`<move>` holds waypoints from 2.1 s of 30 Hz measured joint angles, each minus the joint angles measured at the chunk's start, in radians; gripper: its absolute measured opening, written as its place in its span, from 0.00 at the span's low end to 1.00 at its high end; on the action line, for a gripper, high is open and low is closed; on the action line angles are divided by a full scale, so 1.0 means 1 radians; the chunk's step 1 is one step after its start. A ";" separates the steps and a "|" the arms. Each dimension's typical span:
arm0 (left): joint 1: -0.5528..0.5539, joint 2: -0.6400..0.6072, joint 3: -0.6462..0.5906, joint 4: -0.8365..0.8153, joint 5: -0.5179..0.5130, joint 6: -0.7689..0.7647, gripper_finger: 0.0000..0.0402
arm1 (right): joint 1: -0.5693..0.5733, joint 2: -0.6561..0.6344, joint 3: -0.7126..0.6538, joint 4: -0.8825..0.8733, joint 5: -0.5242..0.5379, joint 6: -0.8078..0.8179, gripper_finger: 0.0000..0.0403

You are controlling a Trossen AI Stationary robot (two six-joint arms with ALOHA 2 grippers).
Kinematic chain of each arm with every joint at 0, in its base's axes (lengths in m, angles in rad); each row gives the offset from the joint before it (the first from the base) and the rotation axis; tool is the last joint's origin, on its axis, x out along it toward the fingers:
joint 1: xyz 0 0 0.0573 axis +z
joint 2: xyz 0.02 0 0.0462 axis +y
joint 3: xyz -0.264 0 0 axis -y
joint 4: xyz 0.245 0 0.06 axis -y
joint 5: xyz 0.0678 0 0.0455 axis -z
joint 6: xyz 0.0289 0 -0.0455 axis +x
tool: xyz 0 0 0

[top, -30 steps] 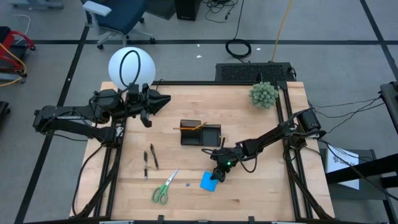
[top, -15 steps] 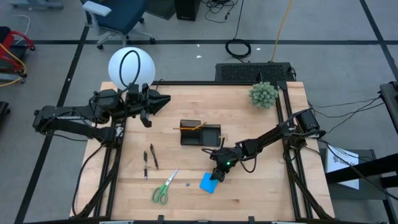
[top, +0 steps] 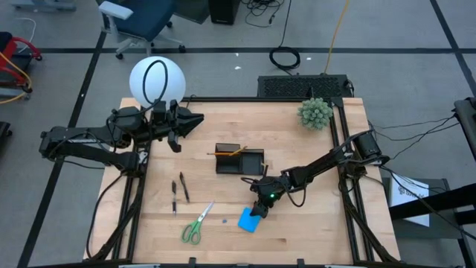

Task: Pick and place office supplies into organizer
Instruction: Put the blue sticky notes into the of the desk organizer

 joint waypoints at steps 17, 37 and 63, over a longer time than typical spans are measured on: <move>0.000 0.000 0.000 0.000 0.000 0.000 0.12 | 0.007 0.002 0.002 -0.043 -0.026 0.006 0.21; 0.000 0.000 0.000 0.000 0.000 0.000 0.12 | 0.008 0.003 0.000 -0.032 -0.081 0.030 0.14; 0.000 0.000 0.000 0.000 0.000 0.000 0.12 | 0.056 0.004 0.000 -0.090 0.004 0.058 0.49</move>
